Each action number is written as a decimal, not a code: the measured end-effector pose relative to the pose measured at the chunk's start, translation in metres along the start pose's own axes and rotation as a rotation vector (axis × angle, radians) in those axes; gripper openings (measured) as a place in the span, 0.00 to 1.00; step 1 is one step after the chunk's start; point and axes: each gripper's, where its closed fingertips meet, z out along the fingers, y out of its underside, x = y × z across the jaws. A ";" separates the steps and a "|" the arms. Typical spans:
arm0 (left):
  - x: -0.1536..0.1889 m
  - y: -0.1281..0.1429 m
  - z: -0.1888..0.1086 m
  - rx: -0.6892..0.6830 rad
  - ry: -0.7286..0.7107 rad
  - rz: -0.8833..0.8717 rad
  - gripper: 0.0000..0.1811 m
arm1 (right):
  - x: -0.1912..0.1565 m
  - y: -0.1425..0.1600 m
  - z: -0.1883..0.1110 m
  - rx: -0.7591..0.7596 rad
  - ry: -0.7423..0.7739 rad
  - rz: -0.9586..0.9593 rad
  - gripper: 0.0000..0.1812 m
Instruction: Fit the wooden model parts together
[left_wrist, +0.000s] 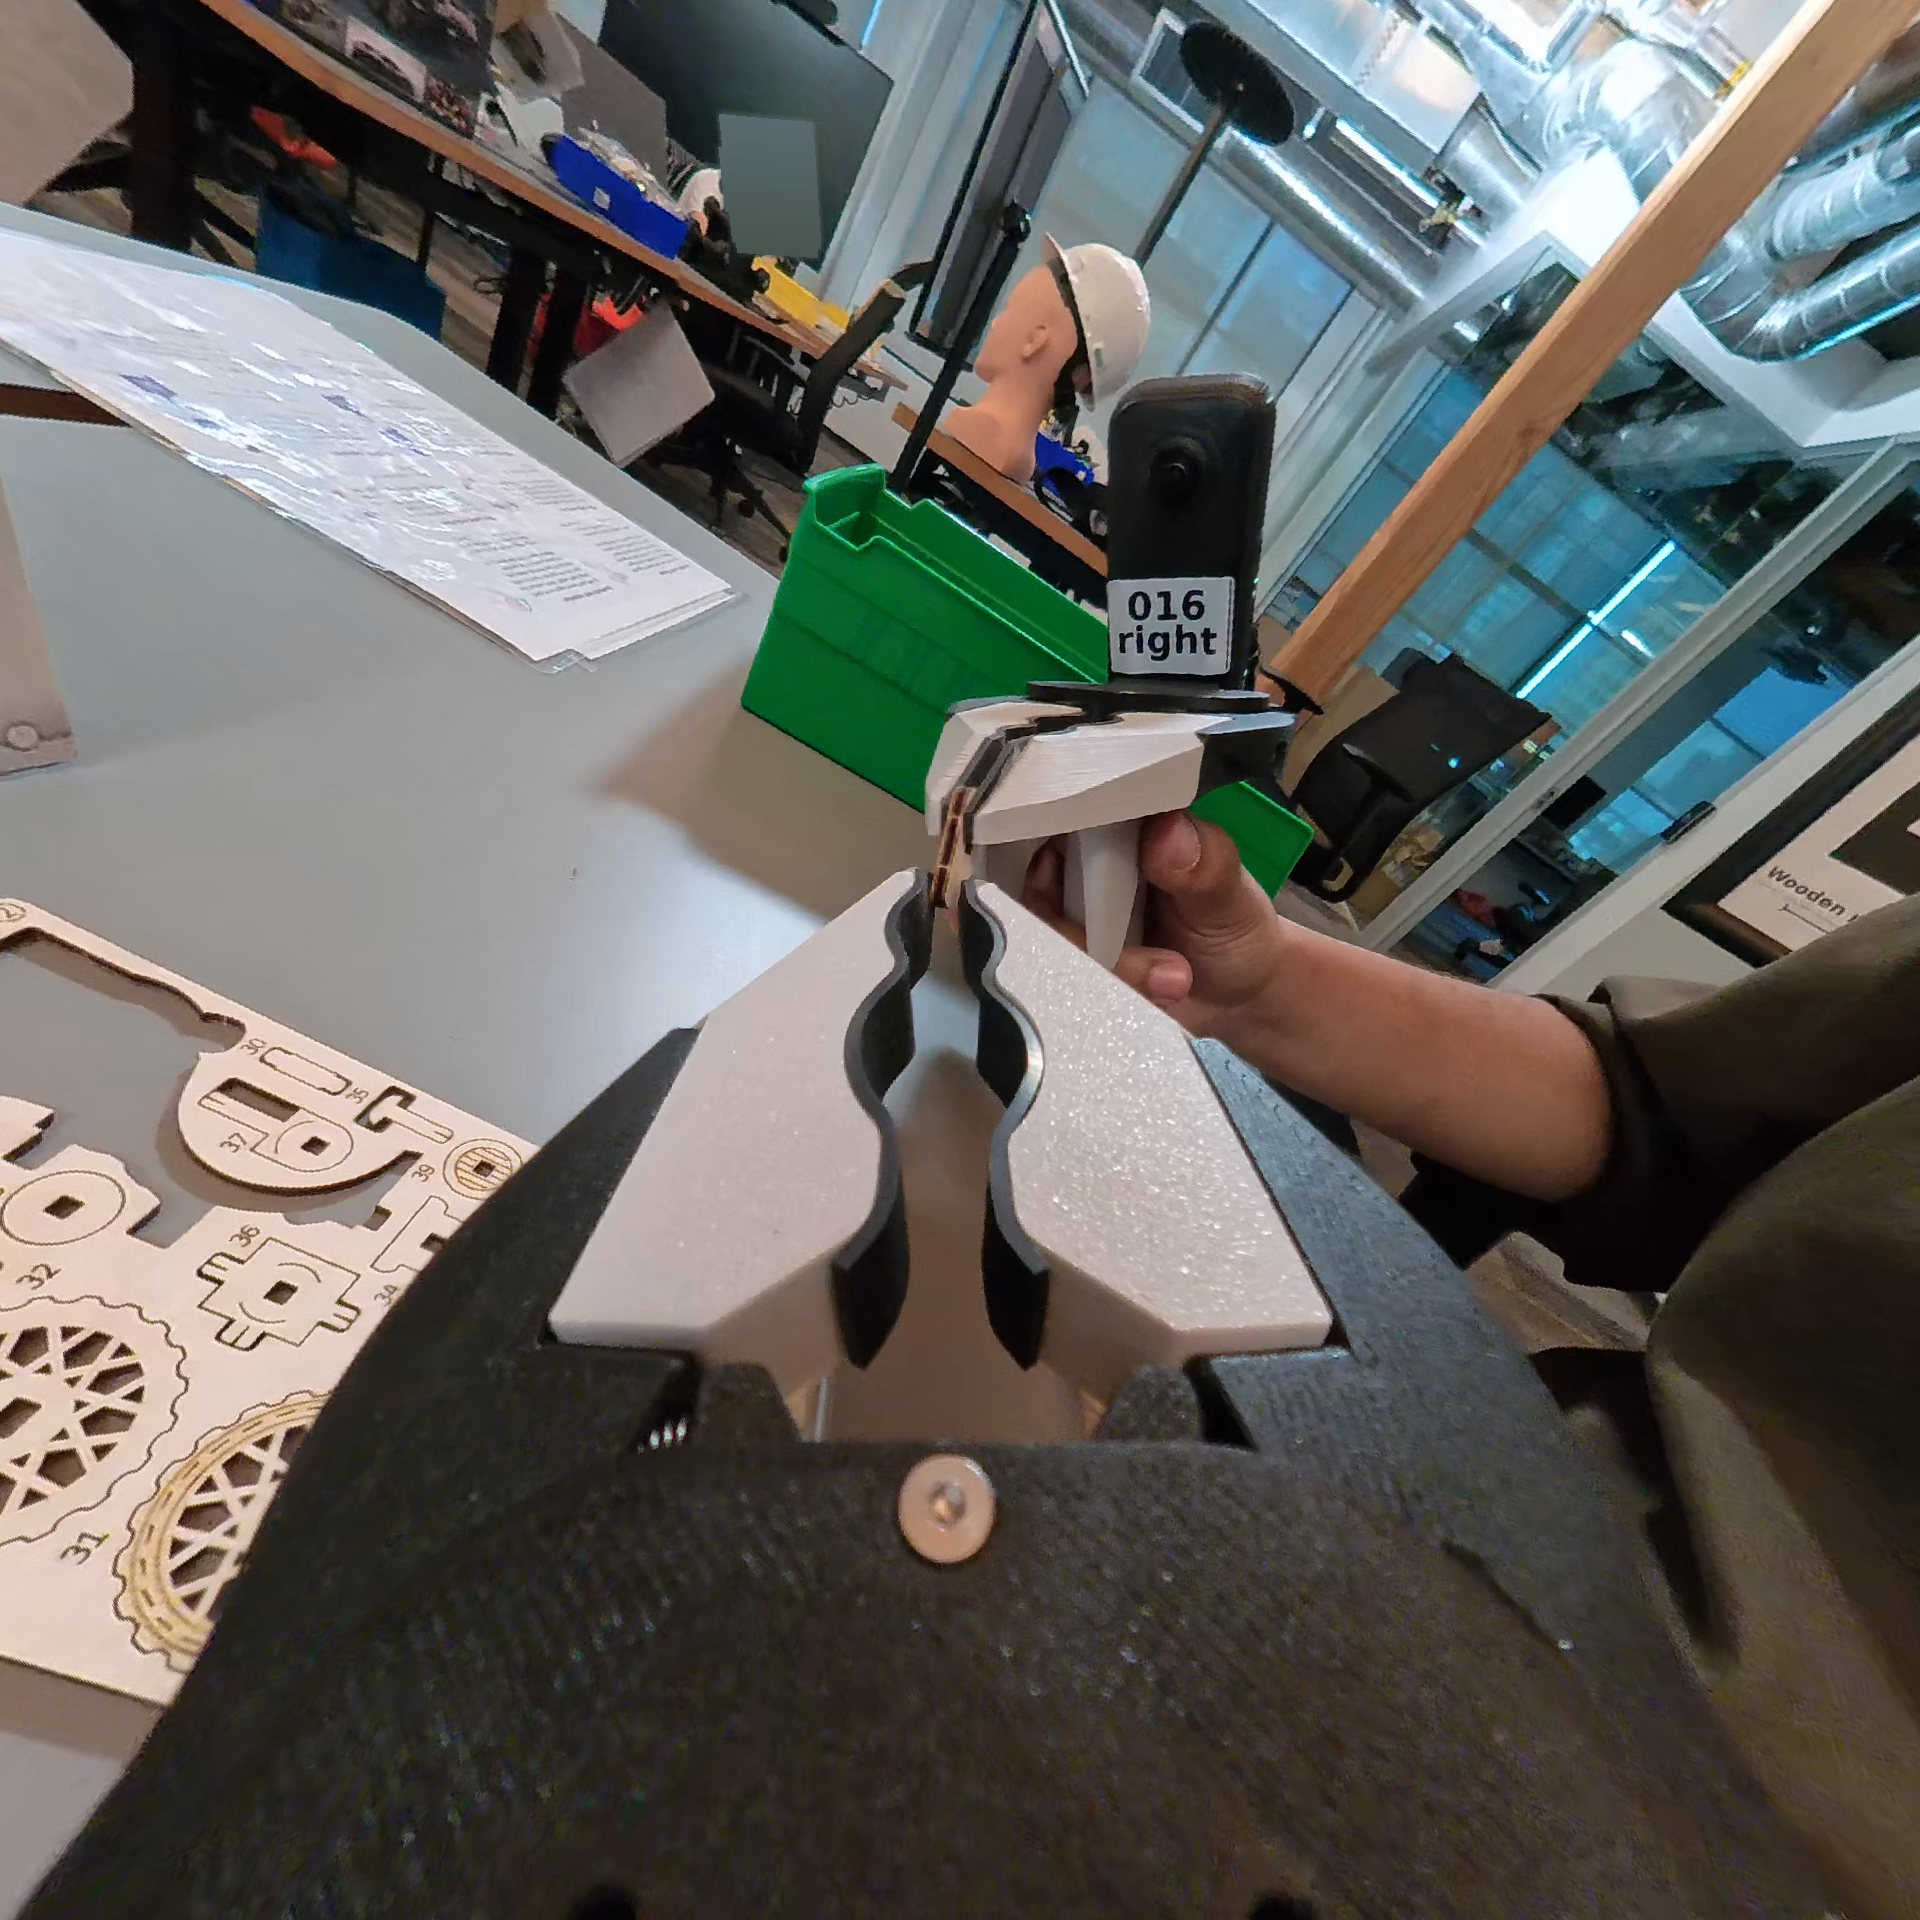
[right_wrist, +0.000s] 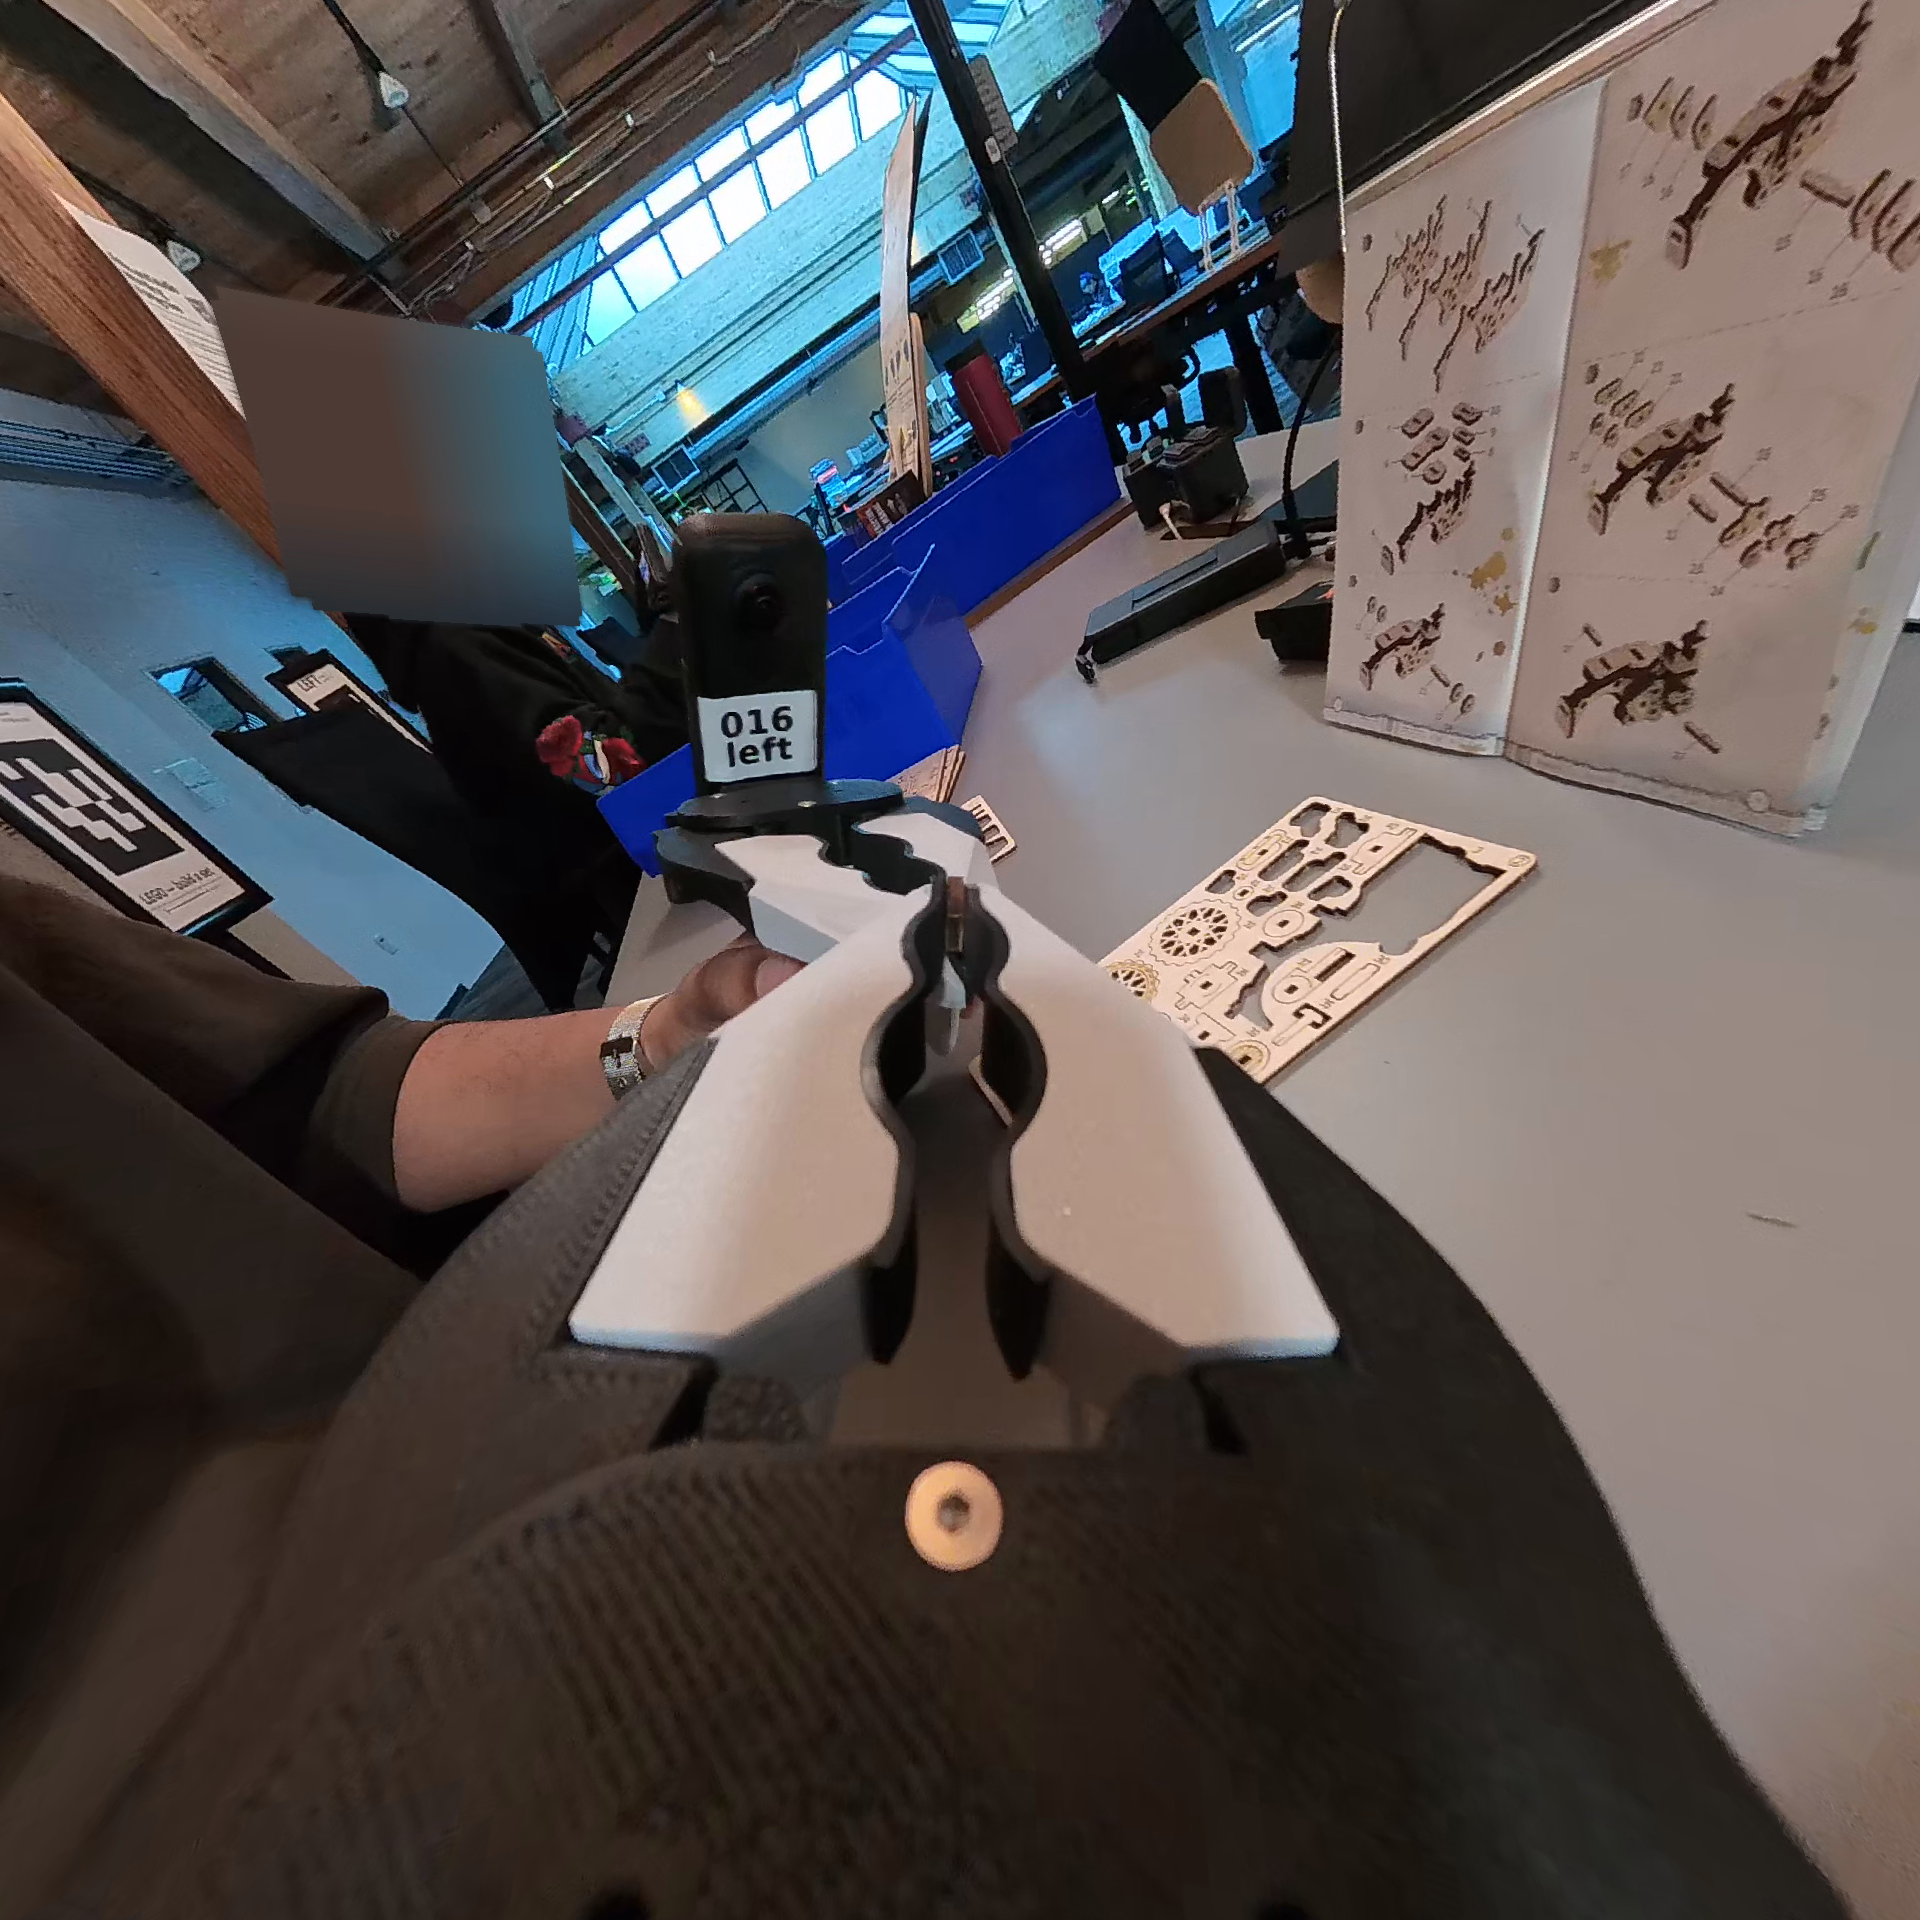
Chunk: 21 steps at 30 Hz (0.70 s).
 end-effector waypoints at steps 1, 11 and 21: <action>0.000 0.000 0.000 0.001 0.001 -0.004 0.01 | 0.000 0.000 0.000 0.001 -0.001 0.005 0.00; -0.001 -0.001 -0.001 0.017 0.043 -0.088 0.02 | 0.002 -0.002 0.000 0.023 -0.024 0.053 0.00; -0.007 -0.009 -0.007 0.067 0.030 -0.122 0.02 | 0.008 -0.012 -0.007 0.087 -0.023 0.108 0.00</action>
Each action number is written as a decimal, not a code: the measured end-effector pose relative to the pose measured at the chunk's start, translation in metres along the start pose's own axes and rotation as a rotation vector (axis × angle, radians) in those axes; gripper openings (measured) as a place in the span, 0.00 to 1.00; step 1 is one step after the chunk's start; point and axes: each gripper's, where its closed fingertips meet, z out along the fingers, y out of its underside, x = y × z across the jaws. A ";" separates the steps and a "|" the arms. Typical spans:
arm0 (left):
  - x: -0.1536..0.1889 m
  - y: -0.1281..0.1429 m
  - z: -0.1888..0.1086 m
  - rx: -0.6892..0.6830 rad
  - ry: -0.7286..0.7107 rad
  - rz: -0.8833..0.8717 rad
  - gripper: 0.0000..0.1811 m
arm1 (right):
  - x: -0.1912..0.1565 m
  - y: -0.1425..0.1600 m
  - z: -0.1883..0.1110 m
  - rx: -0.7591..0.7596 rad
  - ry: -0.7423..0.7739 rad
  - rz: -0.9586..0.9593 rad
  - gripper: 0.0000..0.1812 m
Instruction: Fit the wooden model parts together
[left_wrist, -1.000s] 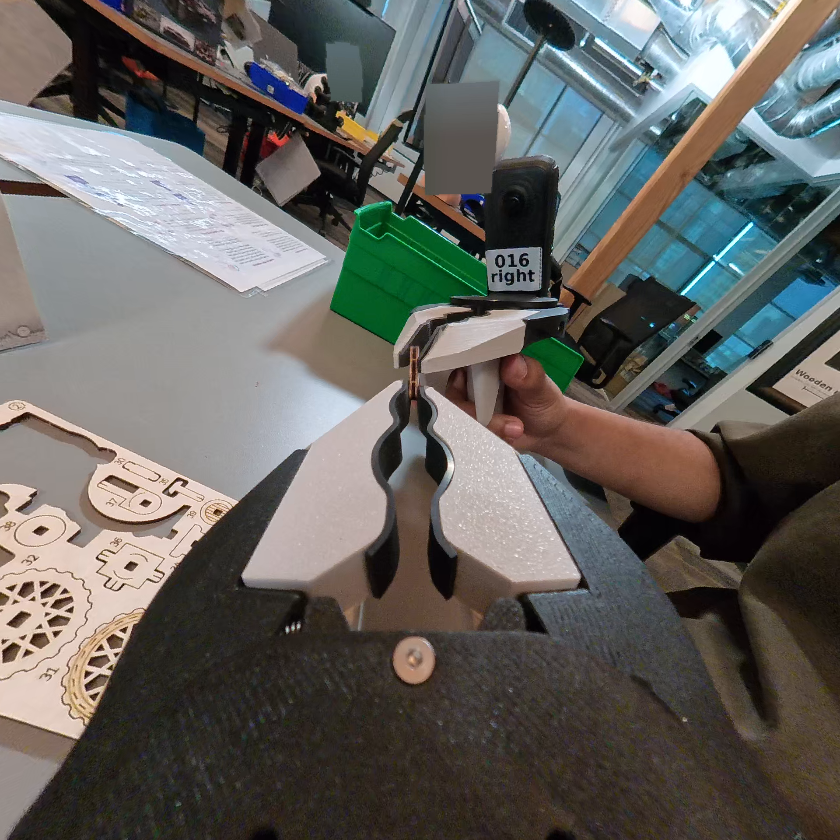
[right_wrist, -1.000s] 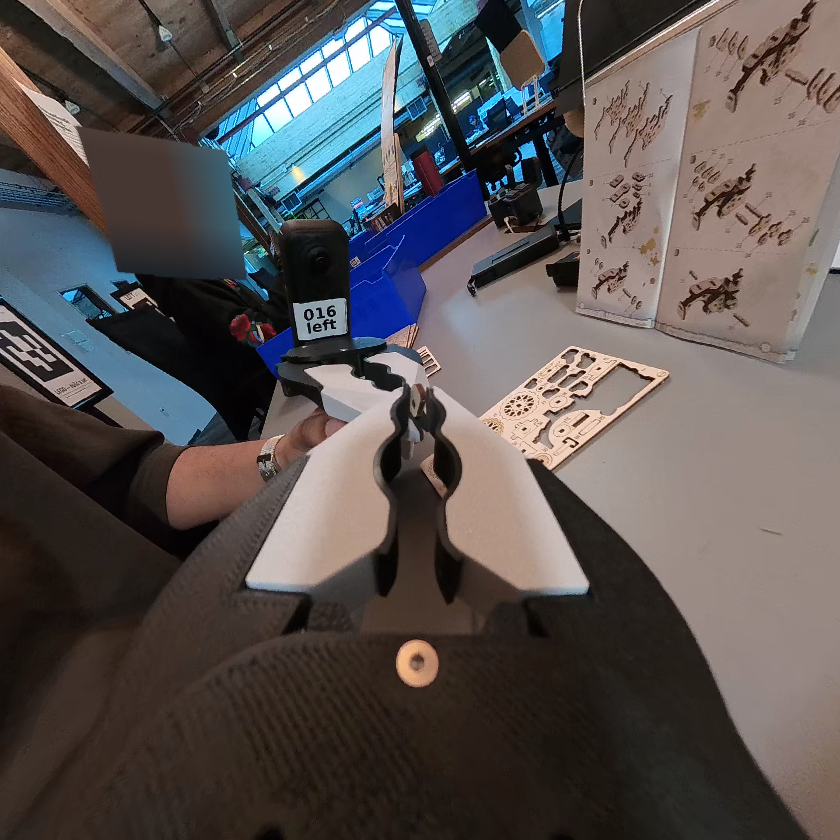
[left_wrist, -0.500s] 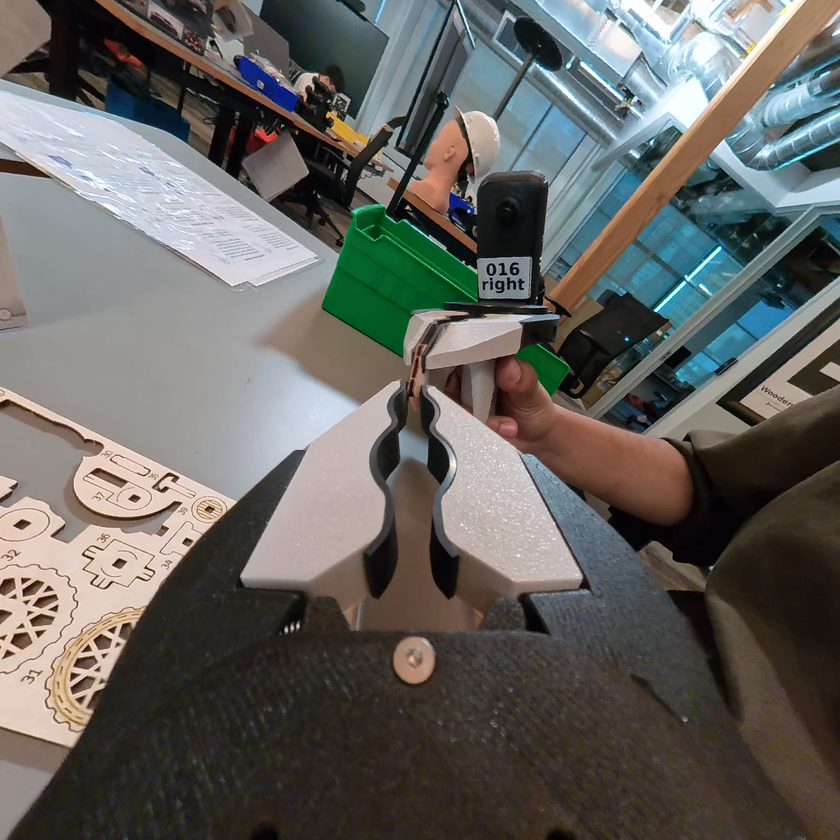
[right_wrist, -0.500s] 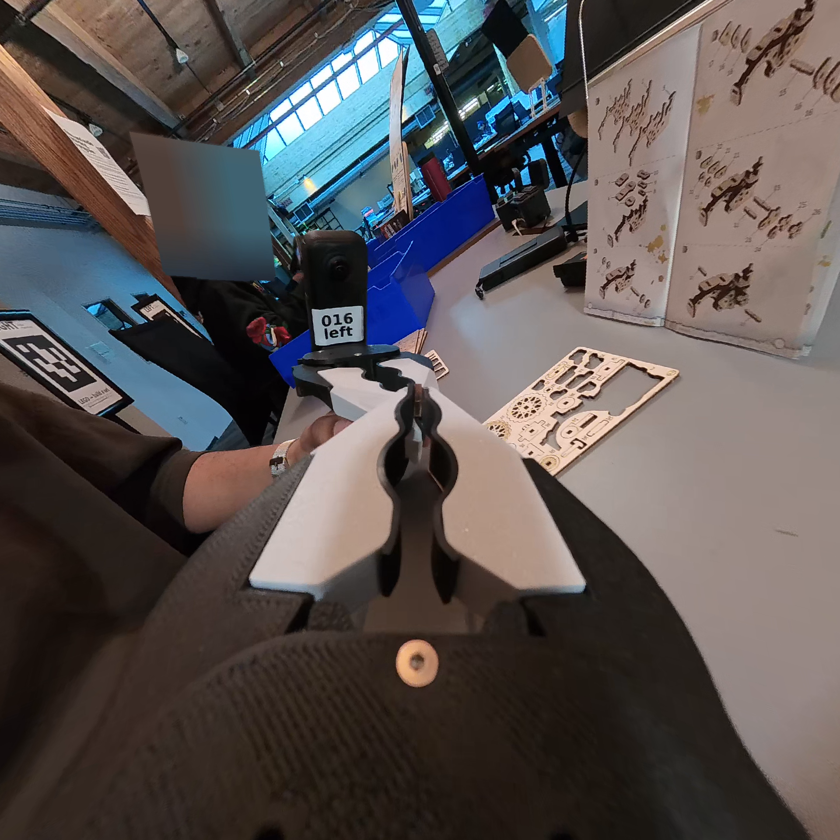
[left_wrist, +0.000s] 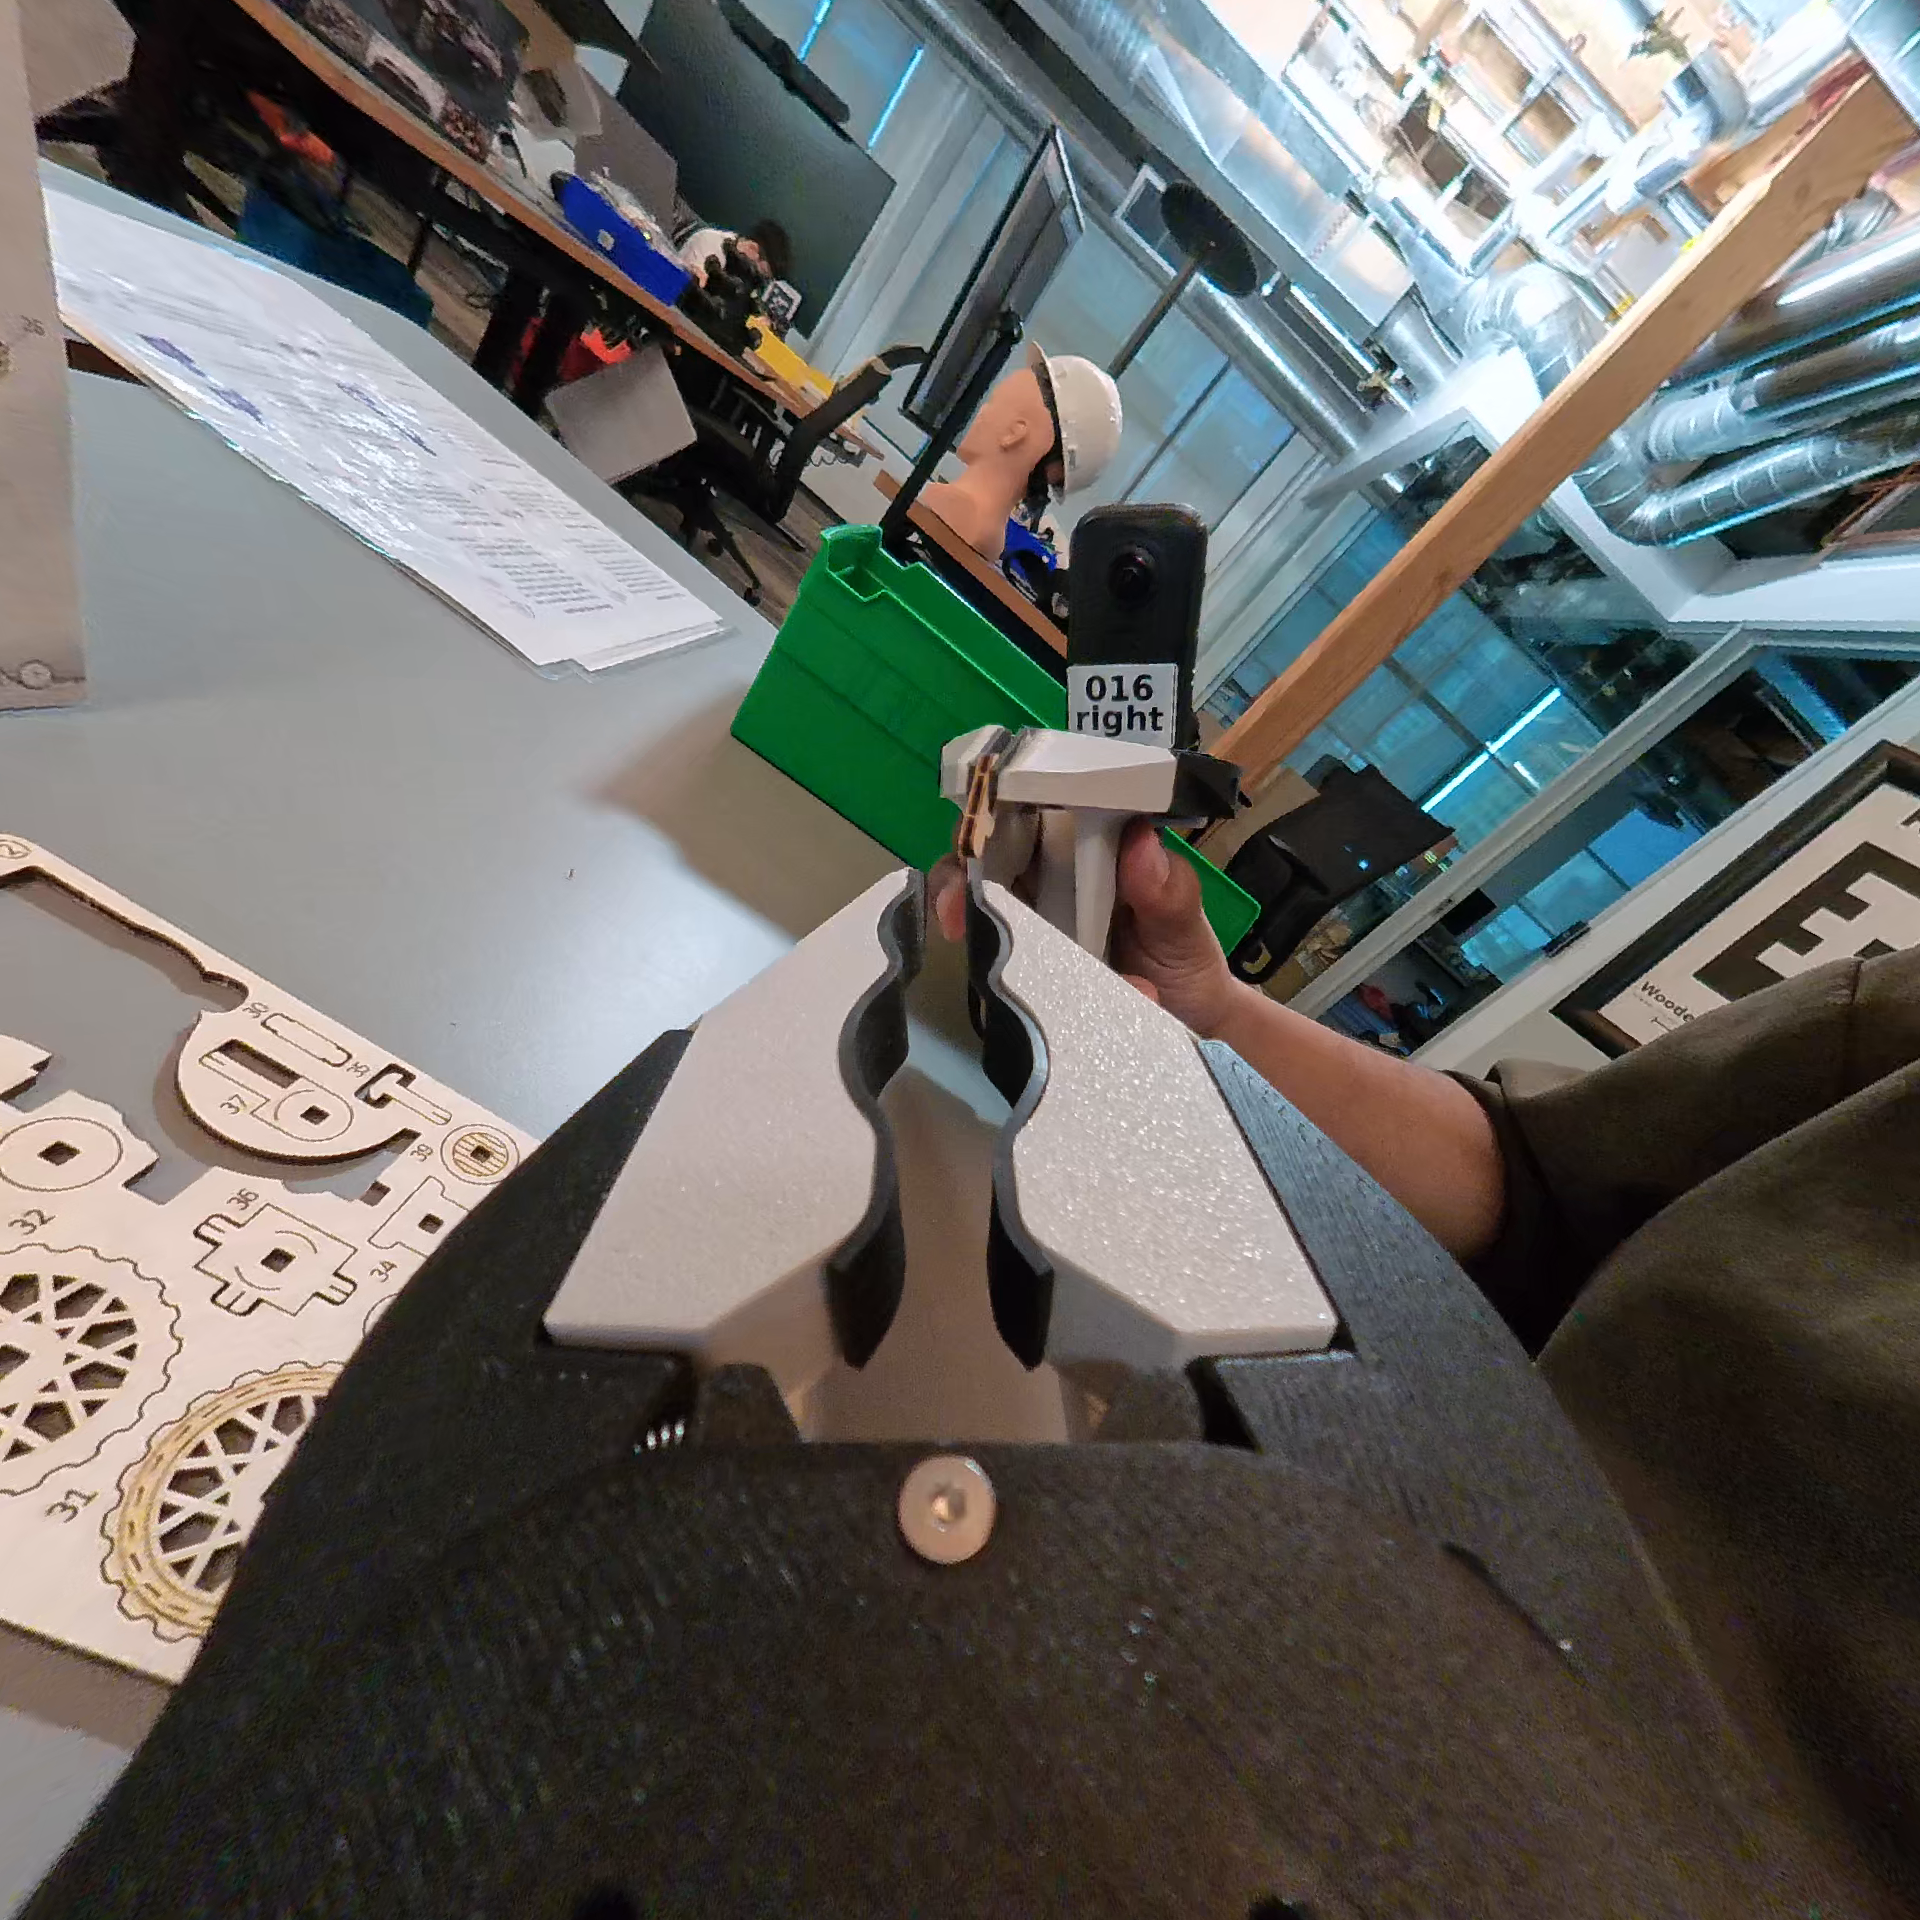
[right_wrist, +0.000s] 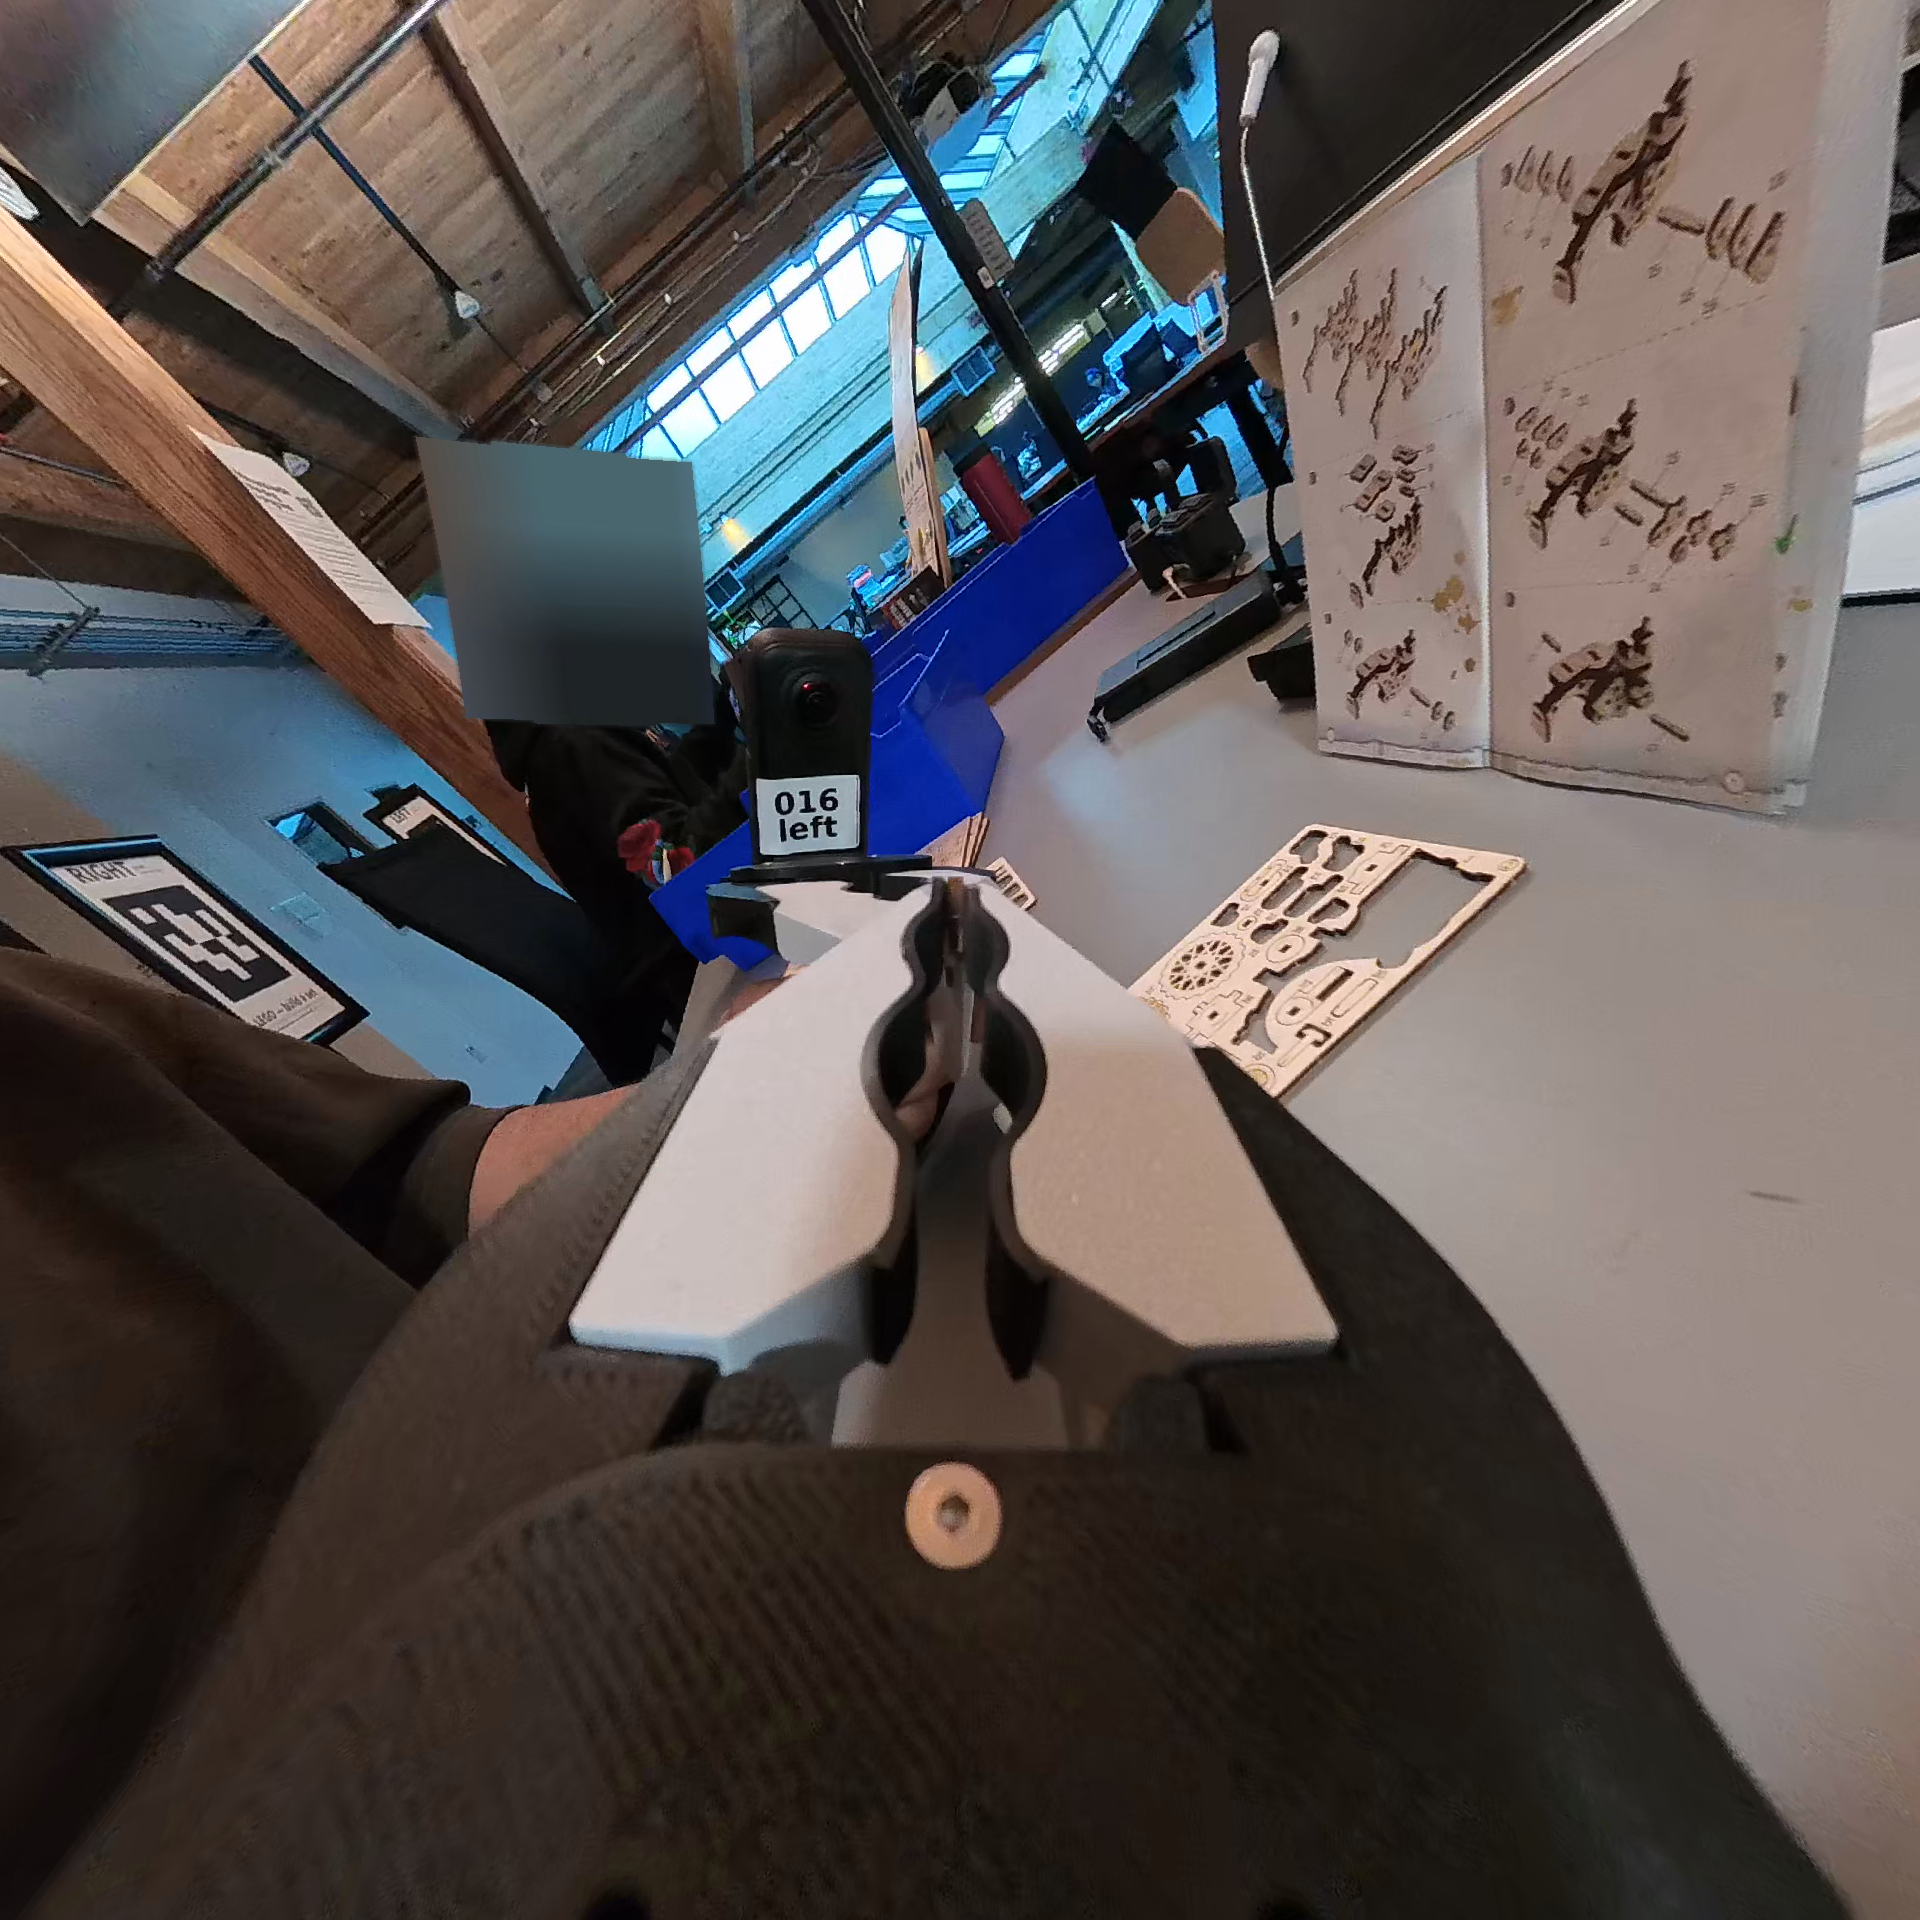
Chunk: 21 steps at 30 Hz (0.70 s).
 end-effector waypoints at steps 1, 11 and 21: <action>0.000 0.000 0.000 -0.002 0.000 0.000 0.03 | 0.000 0.000 0.000 0.003 0.000 0.003 0.00; 0.002 0.006 0.004 -0.029 -0.003 0.025 0.04 | 0.000 0.001 0.001 0.000 0.003 0.002 0.00; 0.003 0.010 0.006 -0.046 0.004 0.026 0.04 | -0.002 0.004 0.003 -0.009 -0.001 -0.008 0.00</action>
